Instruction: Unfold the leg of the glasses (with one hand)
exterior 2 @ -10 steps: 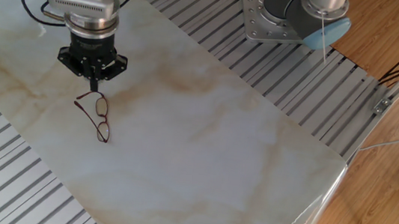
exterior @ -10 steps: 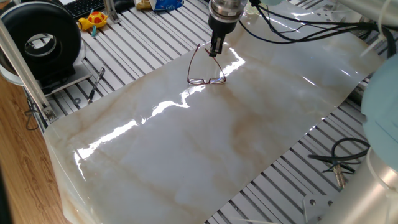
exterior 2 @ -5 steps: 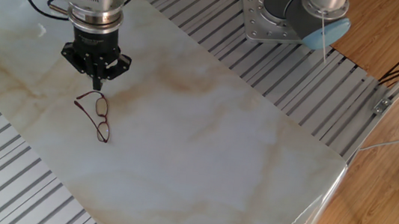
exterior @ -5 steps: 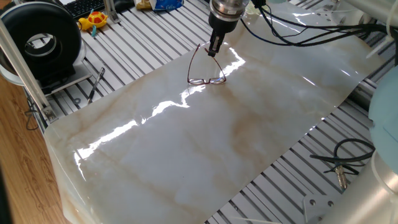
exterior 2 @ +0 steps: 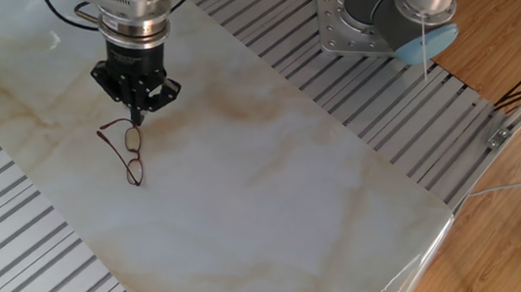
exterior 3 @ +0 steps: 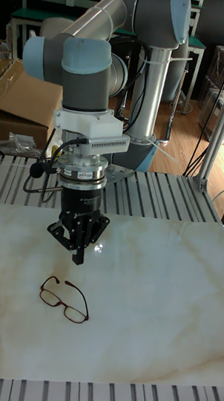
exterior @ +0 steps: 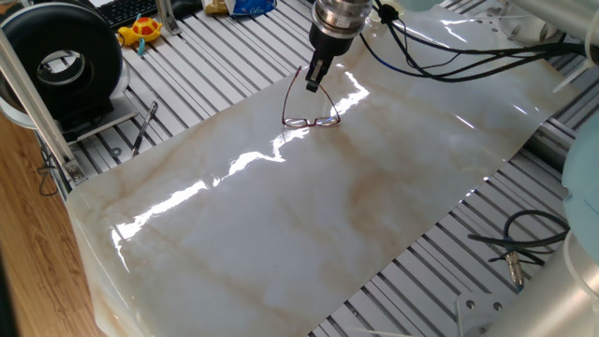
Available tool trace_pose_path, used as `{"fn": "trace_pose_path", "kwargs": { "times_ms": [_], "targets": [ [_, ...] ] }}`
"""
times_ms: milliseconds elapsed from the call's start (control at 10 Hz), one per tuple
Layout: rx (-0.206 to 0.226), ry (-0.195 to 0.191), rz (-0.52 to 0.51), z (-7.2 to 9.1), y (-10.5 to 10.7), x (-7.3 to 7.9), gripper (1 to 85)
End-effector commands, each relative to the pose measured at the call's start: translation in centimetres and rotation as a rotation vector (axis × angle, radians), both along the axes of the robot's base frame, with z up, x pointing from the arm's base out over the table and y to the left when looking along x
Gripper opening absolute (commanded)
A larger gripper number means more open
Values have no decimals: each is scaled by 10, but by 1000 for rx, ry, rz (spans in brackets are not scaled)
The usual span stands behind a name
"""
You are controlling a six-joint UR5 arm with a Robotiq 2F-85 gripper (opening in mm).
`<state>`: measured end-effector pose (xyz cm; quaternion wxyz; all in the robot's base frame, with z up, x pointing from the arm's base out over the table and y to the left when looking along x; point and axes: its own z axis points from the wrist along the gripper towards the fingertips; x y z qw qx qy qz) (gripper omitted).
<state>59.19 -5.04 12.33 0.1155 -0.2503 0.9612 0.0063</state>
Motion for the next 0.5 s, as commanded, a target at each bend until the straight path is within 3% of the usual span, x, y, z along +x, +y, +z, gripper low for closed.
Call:
{"fn": "trace_pose_path", "kwargs": {
  "times_ms": [0,400],
  "targets": [
    [18,-1,-18,2,1,0,13],
    [25,-8,-17,-1,3,7,13]
  ]
}}
